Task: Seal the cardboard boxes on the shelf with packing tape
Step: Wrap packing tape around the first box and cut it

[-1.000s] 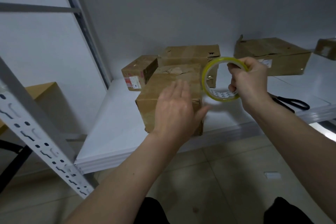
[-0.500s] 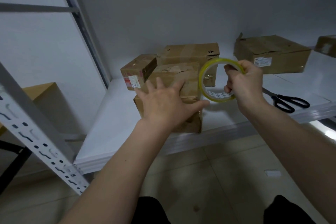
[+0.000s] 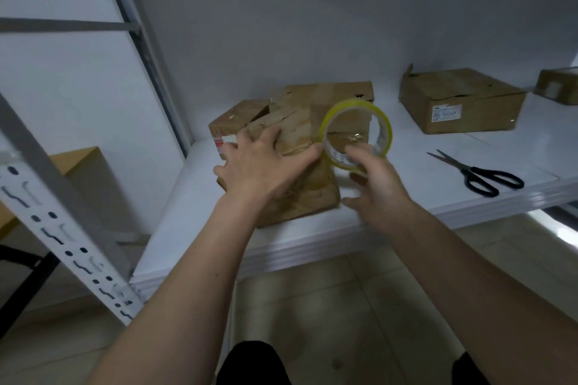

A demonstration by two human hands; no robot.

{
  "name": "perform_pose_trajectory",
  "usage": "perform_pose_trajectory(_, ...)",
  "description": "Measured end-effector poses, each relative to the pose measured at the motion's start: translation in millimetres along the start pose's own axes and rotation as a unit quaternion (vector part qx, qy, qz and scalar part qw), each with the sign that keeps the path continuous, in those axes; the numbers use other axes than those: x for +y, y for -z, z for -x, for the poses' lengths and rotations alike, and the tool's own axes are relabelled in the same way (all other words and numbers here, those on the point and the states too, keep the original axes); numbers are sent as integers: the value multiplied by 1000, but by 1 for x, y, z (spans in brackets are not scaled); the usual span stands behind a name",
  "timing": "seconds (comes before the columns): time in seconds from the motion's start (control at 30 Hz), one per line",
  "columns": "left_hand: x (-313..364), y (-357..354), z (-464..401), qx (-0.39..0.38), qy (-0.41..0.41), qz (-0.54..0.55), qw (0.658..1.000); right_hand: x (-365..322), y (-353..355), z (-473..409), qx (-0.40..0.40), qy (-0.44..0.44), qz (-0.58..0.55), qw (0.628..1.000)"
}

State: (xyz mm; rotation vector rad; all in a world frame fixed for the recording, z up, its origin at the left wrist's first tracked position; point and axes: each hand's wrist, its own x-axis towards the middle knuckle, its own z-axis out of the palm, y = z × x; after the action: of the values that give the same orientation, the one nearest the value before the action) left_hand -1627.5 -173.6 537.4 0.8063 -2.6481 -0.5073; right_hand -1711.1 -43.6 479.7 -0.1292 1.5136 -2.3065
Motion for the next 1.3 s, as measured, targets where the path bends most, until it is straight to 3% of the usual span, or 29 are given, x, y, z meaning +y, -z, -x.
perform_pose_trajectory(0.1, 1, 2, 2, 16, 32, 72, 997, -1, -21, 5, -33, 9, -29, 999)
perform_pose_trajectory(0.17, 2, -1, 1, -3, 42, 141, 989, -14, -28, 2, 3, 74, 22, 997)
perform_pose_trajectory(0.27, 3, -14, -4, -63, 26, 295, 953, -53, -34, 1, 65, 185, 204, 959)
perform_pose_trajectory(0.37, 8, -28, -1, -145, 23, 402, 904, -87, -39, 4, 46, 216, 402, 888)
perform_pose_trajectory(0.4, 12, -29, 1, -145, 17, 414, 899, -92, -41, 4, 33, 214, 450, 867)
perform_pose_trajectory(0.47, 14, -33, -2, -69, -33, 418, 905, -95, -45, 5, 23, 201, 520, 830)
perform_pose_trajectory(0.57, 8, -40, -13, 4, -131, 419, 899, -89, -50, 3, 56, 228, 589, 773)
perform_pose_trajectory(0.67, 4, -37, -13, 7, -171, 400, 900, -86, -47, -1, 74, 242, 598, 760)
perform_pose_trajectory(0.8, 10, -28, -20, -16, -164, 281, 945, -92, -39, -6, 93, 234, 607, 754)
perform_pose_trajectory(0.87, 13, -25, -21, -32, -158, 247, 955, -98, -33, -7, 103, 233, 591, 766)
perform_pose_trajectory(1.07, 12, -24, -21, -50, -169, 207, 962, -109, -9, -15, 125, 217, 445, 860)
perform_pose_trajectory(1.17, 10, -23, -19, -56, -168, 221, 959, -119, 2, -18, 113, 173, 312, 927)
perform_pose_trajectory(1.3, 9, -22, -19, -57, -173, 227, 957, -110, 9, -17, 107, 159, 239, 952)
